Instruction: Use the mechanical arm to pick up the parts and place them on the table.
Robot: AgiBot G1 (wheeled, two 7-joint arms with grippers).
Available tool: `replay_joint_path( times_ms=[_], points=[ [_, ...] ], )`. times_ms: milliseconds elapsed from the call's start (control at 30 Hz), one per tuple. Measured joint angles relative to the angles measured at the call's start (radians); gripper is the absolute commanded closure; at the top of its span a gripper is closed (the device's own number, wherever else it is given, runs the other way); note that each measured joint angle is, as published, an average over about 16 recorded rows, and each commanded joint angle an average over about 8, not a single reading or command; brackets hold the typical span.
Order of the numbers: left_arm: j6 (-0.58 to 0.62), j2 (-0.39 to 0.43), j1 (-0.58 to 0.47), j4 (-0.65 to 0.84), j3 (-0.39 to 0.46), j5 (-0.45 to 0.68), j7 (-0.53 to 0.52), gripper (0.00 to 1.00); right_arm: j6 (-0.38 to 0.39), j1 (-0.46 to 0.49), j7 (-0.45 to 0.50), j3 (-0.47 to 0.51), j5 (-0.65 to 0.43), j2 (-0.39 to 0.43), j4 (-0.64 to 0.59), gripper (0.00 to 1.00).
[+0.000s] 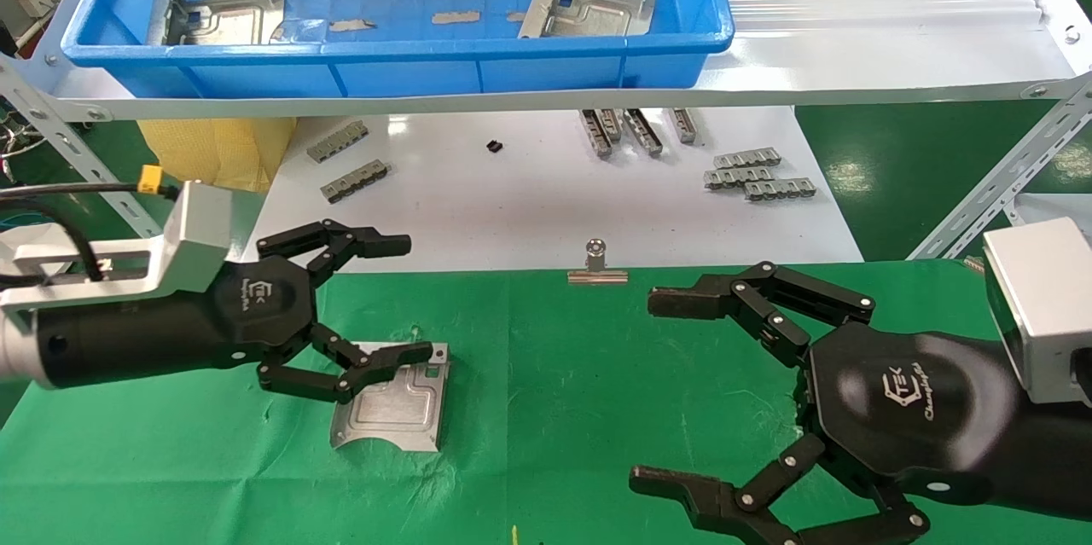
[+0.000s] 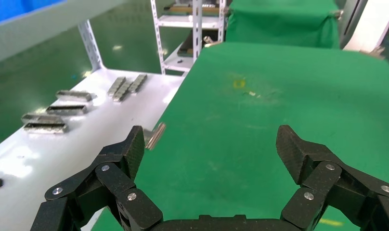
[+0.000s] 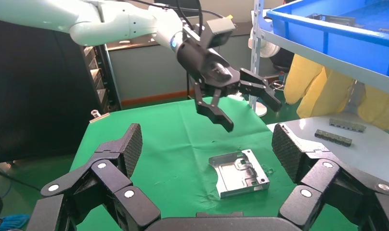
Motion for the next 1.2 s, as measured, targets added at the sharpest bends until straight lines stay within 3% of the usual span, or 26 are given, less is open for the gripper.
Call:
replay_joint_path(
  times_ms=[867,1200],
  points=[
    [-0.046,-0.182,0.304,-0.548,-0.234,-0.179,-0.296,0.00,0.000,0.000,0.000,0.000,0.000,0.000,0.000,0.00],
    [-0.055,-0.218,0.364,-0.656,-0.280,-0.215,-0.350,0.00,0.000,0.000,0.000,0.000,0.000,0.000,0.000,0.00]
  ],
)
